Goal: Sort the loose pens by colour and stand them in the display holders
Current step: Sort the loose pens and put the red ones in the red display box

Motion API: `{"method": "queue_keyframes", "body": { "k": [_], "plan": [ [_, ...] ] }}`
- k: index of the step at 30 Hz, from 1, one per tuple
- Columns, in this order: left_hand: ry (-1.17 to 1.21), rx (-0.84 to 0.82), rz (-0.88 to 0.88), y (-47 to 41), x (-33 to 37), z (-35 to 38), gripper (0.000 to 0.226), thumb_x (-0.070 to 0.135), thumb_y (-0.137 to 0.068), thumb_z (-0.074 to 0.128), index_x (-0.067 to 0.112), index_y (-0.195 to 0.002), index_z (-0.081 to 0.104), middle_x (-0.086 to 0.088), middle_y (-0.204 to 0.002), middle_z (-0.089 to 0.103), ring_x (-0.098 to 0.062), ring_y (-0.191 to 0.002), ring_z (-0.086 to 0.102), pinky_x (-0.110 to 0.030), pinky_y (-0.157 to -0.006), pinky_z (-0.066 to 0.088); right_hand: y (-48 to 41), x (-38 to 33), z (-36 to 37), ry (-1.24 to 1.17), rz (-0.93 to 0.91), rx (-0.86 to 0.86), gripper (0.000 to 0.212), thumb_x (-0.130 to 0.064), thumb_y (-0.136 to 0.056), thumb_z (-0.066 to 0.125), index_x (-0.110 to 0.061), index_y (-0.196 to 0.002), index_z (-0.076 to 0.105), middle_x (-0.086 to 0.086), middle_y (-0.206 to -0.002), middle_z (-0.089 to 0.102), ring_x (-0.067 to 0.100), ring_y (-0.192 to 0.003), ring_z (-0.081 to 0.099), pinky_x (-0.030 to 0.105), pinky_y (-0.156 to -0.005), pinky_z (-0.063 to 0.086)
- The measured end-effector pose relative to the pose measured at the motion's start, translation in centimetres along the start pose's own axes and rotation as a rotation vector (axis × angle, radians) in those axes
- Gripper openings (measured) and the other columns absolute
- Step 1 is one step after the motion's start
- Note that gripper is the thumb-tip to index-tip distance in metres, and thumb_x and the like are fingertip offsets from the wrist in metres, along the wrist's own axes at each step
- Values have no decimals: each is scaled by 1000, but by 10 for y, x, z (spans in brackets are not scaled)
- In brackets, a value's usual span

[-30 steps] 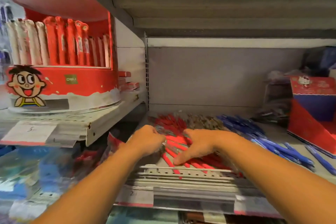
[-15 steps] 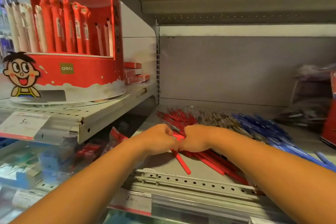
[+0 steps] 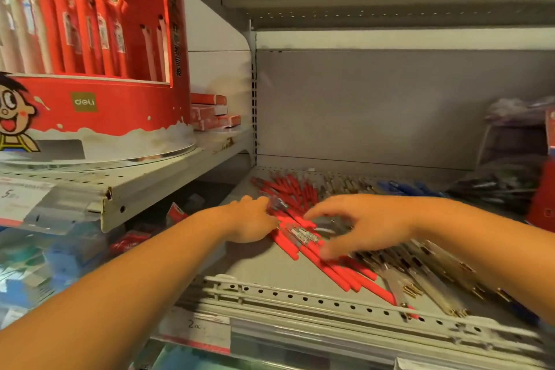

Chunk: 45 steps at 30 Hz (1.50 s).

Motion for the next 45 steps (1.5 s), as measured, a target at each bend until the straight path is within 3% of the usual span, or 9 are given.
{"method": "queue_keyframes", "body": {
  "k": [4,7,16,20,26,30,33,36,45],
  "plan": [
    [-67,-53,-73,-12,4,9,92,84,-85,19,26,-157,13,-17,-163,11,-42,-149,8,-55,-117,13,32,27,7,-29,-91,-144,88,-74,-61,74,-71,-134,25,-46,-146,16,-12,-137,19,22,-108,16],
    [-54,-42,-60,-22,14,10,96,87,-82,14,26,-156,19,-13,-163,17,-39,-149,11,-53,-117,11,36,36,14,-40,-135,-129,86,-73,-62,74,-74,-133,24,-49,-144,14,-16,-138,14,24,-110,15],
    [-42,10,24,-35,10,22,76,79,-88,9,43,-154,3,-3,-166,3,-32,-151,9,-55,-120,8,13,25,16,122,-153,-11,62,-66,-74,69,-50,-132,51,-32,-114,49,-12,-107,40,18,-89,38],
    [25,-27,77,-29,8,19,105,100,-61,10,49,-152,4,0,-166,4,-31,-151,6,-58,-119,7,-3,15,15,114,-134,39,47,-55,-80,70,-40,-123,63,-37,-90,51,-20,-86,47,11,-67,36],
    [-9,74,86,-35,2,20,72,76,-91,23,42,-154,14,-5,-163,21,-32,-147,24,-54,-118,21,-25,0,18,38,-133,158,19,-45,-87,69,-31,-100,72,-16,-90,67,3,-81,60,35,-82,53],
    [68,95,124,-35,0,18,55,59,-101,27,39,-152,23,-5,-158,32,-28,-143,31,-47,-118,24,-11,4,12,-3,-165,115,32,-39,-96,57,-43,-128,56,-28,-119,54,-14,-94,54,11,-80,48],
    [119,68,120,-35,0,17,60,66,-98,22,41,-153,22,0,-159,31,-24,-147,24,-46,-120,17,11,11,9,-177,-224,-34,52,-50,-84,70,-49,-132,49,-28,-126,45,-7,-109,55,20,-91,52],
    [114,35,107,-32,2,18,72,79,-88,23,46,-153,18,2,-163,23,-25,-150,17,-51,-120,13,22,15,13,-124,-326,-133,69,-50,-77,77,-49,-138,45,-33,-133,35,-12,-119,46,8,-97,42],
    [152,52,129,-30,5,19,61,66,-97,26,45,-154,14,2,-165,16,-20,-152,9,-41,-120,9,-7,7,28,107,-378,111,54,-59,-84,64,-40,-134,54,-26,-118,43,-9,-107,39,6,-88,34]
  ]
}}
Point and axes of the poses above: each hand's wrist, its own y-axis away from the middle knuckle, its own z-axis out of the palm, x = y × z, the point moved 1 cm from there along -y, towards the middle knuckle
